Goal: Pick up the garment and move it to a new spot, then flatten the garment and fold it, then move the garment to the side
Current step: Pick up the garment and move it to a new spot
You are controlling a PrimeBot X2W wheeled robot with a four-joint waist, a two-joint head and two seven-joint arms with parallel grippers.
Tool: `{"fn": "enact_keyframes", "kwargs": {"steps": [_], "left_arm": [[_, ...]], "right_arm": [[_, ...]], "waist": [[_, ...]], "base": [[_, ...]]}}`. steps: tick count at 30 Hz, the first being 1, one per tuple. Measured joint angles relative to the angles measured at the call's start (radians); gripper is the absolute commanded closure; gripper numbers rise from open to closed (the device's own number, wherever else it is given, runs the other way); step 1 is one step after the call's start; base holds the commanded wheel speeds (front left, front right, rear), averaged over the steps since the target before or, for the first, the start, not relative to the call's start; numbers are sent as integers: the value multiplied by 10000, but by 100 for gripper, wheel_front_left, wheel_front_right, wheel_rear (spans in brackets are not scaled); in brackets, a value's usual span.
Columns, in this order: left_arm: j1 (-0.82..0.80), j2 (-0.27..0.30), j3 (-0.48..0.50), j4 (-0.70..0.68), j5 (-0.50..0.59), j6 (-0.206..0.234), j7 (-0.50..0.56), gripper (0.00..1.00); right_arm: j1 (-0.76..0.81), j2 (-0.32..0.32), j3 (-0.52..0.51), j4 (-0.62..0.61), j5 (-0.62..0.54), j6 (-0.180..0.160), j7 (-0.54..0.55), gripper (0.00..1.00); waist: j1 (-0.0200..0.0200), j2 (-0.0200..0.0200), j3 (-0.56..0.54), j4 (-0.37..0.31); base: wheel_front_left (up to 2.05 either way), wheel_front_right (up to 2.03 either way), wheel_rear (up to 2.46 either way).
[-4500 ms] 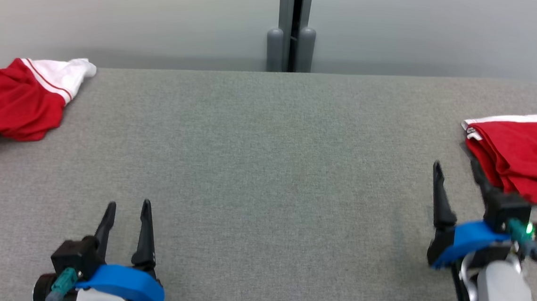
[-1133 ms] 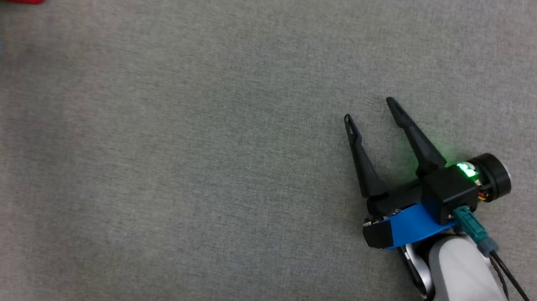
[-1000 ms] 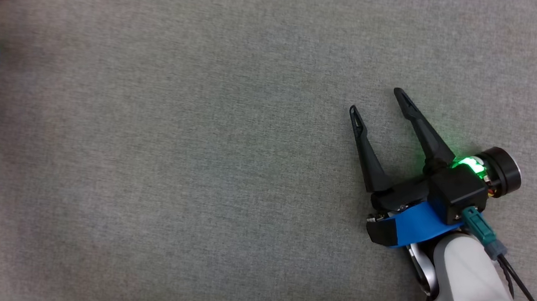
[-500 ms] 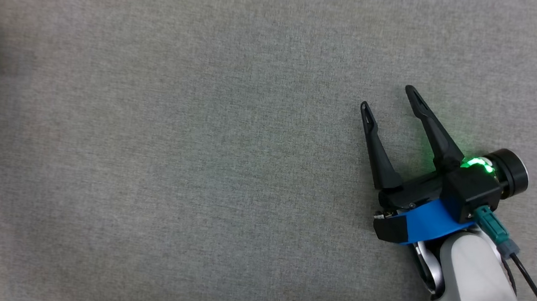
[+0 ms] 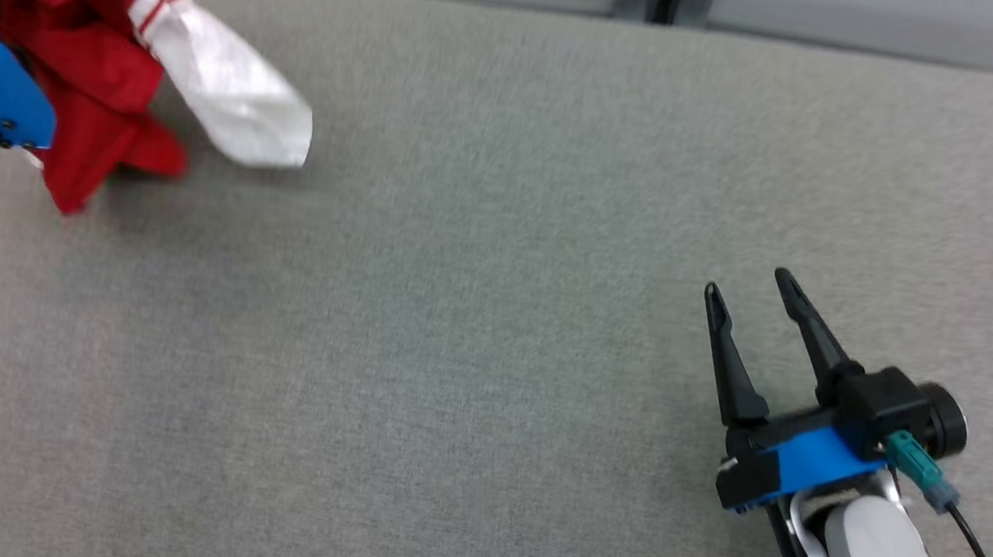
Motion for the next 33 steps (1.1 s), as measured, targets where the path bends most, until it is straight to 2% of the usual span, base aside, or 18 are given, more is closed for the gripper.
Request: {"fn": "enact_keyframes", "kwargs": {"steps": [3,7,11,16,19,22,28,29,30,31,32,33], "left_arm": [[221,-31,-543,-932,-370,0,267,100],[588,-447,-1139,-2276,-884,0,581,100],[977,-1156,-1576,-3356,-1344,0,704,100],[1656,-2257,-2054,-4013,-1741,0,591,100],[2159,-2886,-2278,-3894,-1977,6,332,100],[2794,-3333,-2445,-3187,-2113,8,-44,100],[3427,-3333,-2654,-792,-1638,67,-1333,100],[3473,-3294,-2658,-428,-1532,104,-1553,83],[3487,-3262,-2631,-79,-1501,109,-1732,62],[3496,-3235,-2619,190,-1499,109,-1873,49],[3505,-3206,-2625,458,-1419,109,-1996,10],[3514,-3185,-2640,683,-1335,109,-2098,0]], "right_arm": [[335,-2,-199,293,184,0,-98,0],[769,-2,-604,571,314,0,-186,0],[1079,-6,-1026,698,397,0,-242,0],[1224,-8,-1340,738,453,-2,-280,0],[1253,-8,-1381,746,485,-2,-293,0],[1237,-6,-1302,780,591,-2,-297,0],[1030,-2,-999,817,767,-2,-307,0],[1003,-2,-986,817,786,-2,-309,0],[991,-2,-988,817,805,-2,-307,0],[986,-2,-995,819,805,-2,-309,0],[985,-2,-999,830,805,-2,-309,0],[985,-2,-1011,844,803,-2,-309,0]], "waist": [[0,0,-714,-192],[-2,0,-1528,-569],[-2,0,-2071,-1068],[-2,0,-2310,-1687],[-1,0,-2204,-1914],[1,0,-1937,-2062],[3,0,-1429,-2304],[2,0,-1375,-2327],[2,0,-1333,-2336],[2,0,-1305,-2339],[2,0,-1284,-2336],[3,0,-1274,-2328]], "base": [[0,0,0],[0,0,0],[0,0,0],[0,0,0],[0,0,0],[0,0,0],[0,0,0],[0,0,0],[0,0,0],[0,0,0],[0,0,0],[0,0,0]]}}
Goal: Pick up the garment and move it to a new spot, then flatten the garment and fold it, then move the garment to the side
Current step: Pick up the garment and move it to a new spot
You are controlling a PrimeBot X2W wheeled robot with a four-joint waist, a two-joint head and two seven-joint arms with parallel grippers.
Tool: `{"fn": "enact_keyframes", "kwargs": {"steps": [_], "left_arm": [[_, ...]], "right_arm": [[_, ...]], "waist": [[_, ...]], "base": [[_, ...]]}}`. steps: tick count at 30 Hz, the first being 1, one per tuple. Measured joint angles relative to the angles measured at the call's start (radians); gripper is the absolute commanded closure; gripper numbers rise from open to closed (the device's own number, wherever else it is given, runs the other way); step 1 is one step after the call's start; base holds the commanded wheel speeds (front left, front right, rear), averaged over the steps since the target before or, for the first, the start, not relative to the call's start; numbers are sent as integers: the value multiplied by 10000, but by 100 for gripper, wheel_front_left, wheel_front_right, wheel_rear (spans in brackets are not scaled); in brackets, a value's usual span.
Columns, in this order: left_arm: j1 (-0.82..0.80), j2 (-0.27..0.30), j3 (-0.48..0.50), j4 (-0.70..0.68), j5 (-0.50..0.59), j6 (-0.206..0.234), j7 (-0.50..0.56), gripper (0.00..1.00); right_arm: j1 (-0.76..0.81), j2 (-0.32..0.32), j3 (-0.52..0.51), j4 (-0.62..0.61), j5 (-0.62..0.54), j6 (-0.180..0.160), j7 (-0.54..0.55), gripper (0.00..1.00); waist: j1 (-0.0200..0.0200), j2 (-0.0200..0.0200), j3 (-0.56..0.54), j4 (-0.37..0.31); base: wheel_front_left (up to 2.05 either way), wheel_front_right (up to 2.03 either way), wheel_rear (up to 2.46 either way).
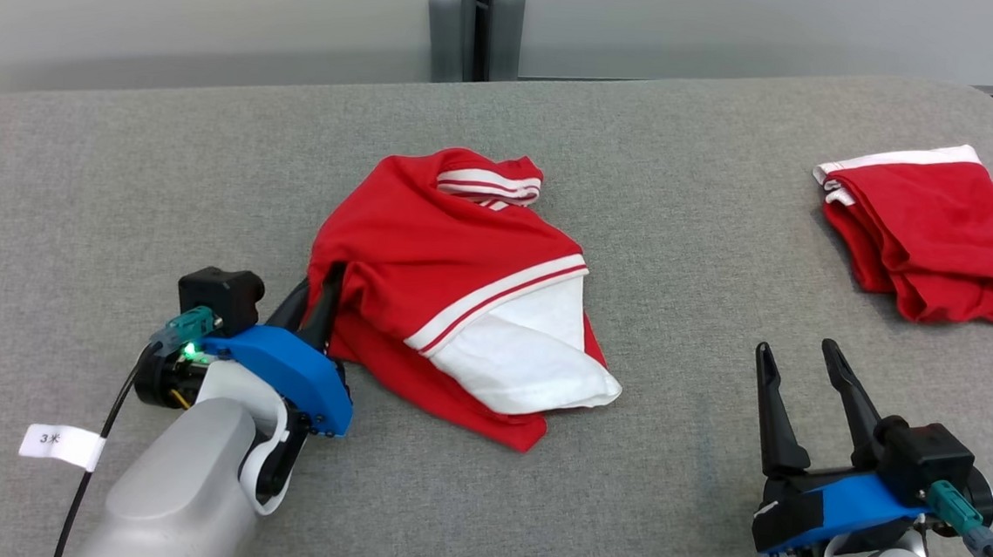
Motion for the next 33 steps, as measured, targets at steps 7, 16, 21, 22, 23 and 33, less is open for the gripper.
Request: {"fn": "enact_keyframes", "kwargs": {"steps": [7,16,21,22,23,33], "left_arm": [[45,-69,318,391,209,-58,-405,0],[1449,115,1643,-1396,1152,-42,-420,0],[2683,58,2334,-2163,1438,157,-422,0],[2927,4,2474,-2313,1476,205,-420,0],[3147,-52,2592,-2451,1524,222,-422,0],[5018,-385,3839,-3774,2447,811,-430,0]], "right_arm": [[2,0,-59,159,-56,0,0,0],[145,0,-182,284,-171,0,0,0],[376,0,-240,370,-230,0,0,0],[433,-2,-253,374,-230,0,0,0],[493,-2,-265,372,-230,0,0,0],[1095,0,88,370,130,0,0,0]], "waist": [[0,0,-248,254],[-1,0,-1071,603],[-1,0,-1532,762],[-1,0,-1611,802],[-2,0,-1679,843],[-2,0,-1957,1084]], "base": [[0,0,0],[0,0,0],[0,0,0],[0,0,0],[0,0,0],[0,0,0]]}}
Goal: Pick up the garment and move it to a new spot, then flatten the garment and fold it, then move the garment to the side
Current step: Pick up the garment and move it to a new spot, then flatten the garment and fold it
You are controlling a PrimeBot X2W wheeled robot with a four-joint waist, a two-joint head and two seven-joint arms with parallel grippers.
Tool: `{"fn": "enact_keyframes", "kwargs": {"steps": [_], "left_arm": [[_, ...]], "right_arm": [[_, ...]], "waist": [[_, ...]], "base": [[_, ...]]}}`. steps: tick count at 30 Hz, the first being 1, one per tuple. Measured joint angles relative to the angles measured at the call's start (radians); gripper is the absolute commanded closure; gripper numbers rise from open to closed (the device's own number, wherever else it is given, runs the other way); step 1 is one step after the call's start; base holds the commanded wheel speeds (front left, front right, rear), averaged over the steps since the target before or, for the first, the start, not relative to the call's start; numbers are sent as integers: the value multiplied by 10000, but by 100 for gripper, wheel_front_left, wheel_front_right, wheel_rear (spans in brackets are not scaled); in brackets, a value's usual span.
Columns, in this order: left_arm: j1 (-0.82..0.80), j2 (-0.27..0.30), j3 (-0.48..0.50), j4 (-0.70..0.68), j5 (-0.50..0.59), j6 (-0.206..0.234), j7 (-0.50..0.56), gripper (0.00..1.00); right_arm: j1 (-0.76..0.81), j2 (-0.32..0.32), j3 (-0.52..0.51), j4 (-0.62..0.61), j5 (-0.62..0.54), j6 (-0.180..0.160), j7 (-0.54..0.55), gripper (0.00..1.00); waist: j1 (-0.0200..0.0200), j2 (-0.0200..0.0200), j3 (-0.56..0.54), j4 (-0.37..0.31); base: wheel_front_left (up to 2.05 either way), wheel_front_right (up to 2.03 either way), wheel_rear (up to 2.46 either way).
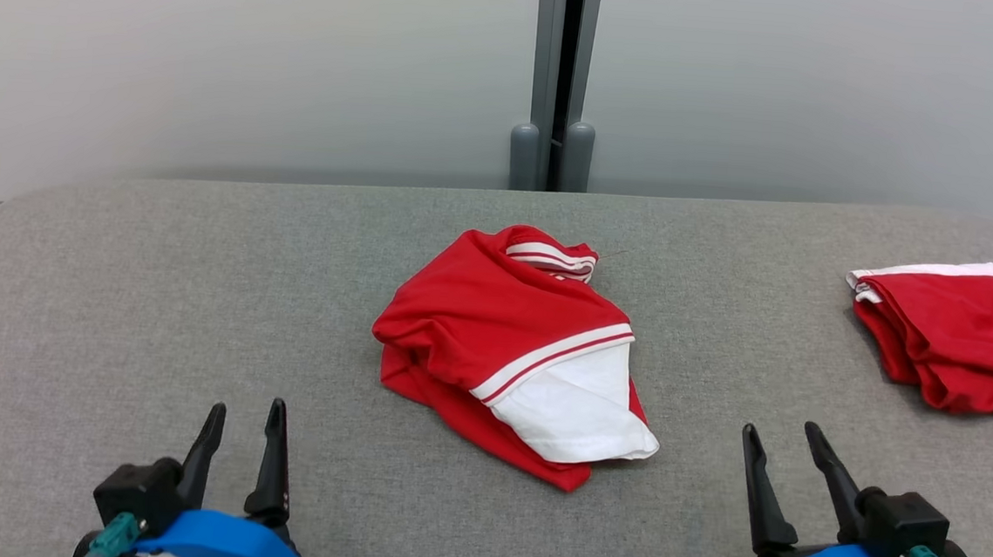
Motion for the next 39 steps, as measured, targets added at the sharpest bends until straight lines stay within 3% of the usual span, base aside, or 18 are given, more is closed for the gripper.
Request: {"fn": "enact_keyframes", "kwargs": {"steps": [10,32,39], "left_arm": [[679,-265,679,-566,640,92,0,0],[640,-537,936,-255,1068,-255,0,0],[350,-554,988,-291,1154,-311,0,0]], "right_arm": [[69,0,286,188,238,0,0,0],[-111,-2,150,721,219,0,-2,0],[-1487,-2,17,1179,-123,0,15,0]], "waist": [[0,0,0,-10],[0,0,161,128],[2,0,559,301]], "base": [[0,0,0],[0,0,0],[0,0,0]]}}
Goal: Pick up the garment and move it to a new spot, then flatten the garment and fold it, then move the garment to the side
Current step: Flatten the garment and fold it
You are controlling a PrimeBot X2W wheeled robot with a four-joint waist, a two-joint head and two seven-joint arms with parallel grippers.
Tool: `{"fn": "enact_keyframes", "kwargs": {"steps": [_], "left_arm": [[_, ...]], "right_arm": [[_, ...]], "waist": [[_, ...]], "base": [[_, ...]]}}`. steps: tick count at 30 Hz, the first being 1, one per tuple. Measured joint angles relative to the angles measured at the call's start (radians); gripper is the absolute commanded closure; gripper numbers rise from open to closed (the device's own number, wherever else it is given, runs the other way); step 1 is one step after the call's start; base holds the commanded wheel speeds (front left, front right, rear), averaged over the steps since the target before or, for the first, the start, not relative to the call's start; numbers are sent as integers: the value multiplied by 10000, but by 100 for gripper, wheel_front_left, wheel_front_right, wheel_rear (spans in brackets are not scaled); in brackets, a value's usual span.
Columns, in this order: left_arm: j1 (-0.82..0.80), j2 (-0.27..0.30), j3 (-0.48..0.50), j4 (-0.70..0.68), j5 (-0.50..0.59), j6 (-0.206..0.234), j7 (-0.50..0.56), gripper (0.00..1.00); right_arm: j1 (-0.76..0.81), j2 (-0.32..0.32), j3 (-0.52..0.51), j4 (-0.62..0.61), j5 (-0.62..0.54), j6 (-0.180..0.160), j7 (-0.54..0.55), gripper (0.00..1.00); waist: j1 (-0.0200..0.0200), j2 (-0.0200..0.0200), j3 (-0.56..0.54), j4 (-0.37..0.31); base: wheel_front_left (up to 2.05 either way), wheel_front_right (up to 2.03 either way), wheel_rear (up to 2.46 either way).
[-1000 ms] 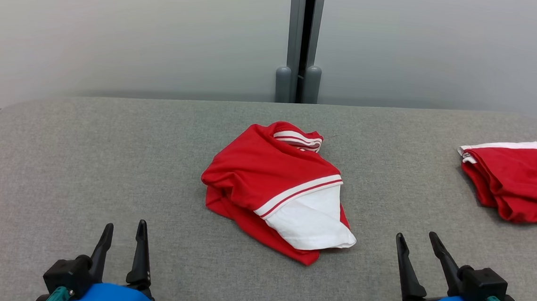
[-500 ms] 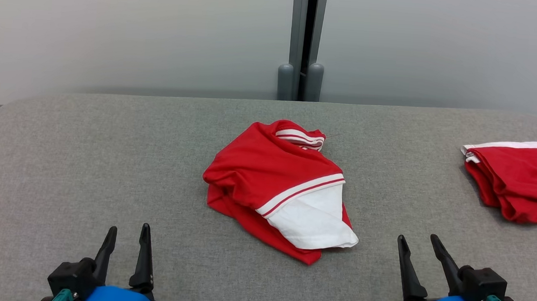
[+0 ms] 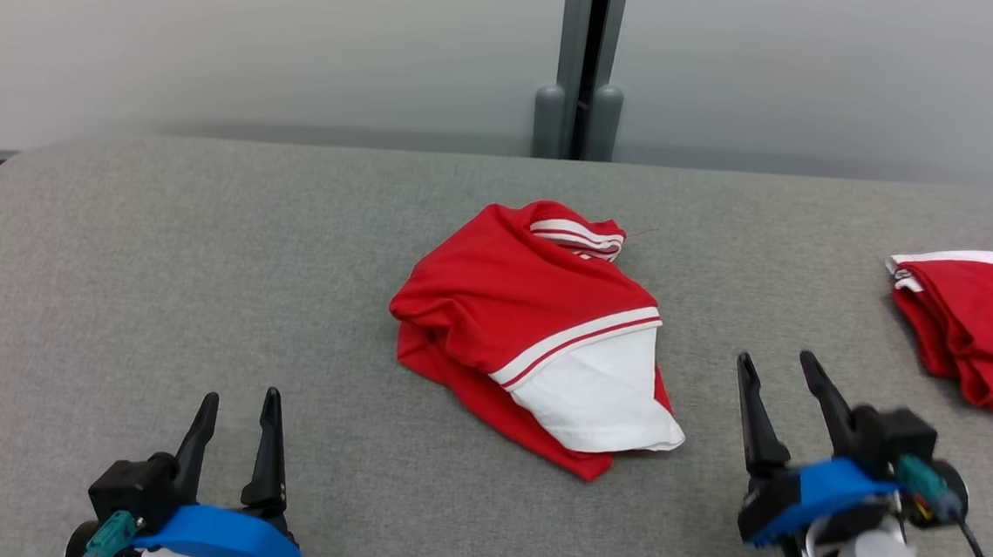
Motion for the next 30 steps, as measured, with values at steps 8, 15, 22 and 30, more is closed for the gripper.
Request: {"fn": "enact_keyframes", "kwargs": {"steps": [8,15,22,30], "left_arm": [[-375,-140,-6,-132,140,-35,0,0],[-616,-272,-10,25,217,-127,0,0],[-679,-366,84,140,353,-211,0,0],[-718,-418,171,222,533,-301,0,0]], "right_arm": [[-2286,0,201,1674,591,0,1526,0],[-3489,-31,297,3292,2303,0,2545,0],[-3788,-313,947,3766,3676,0,2706,10],[-4222,-604,2349,3438,3950,0,1509,100]], "waist": [[0,0,729,500],[2,0,1365,1173],[1,0,1633,1547],[1,0,1537,1407]], "base": [[0,0,0],[0,0,0],[0,0,0],[0,0,0]]}}
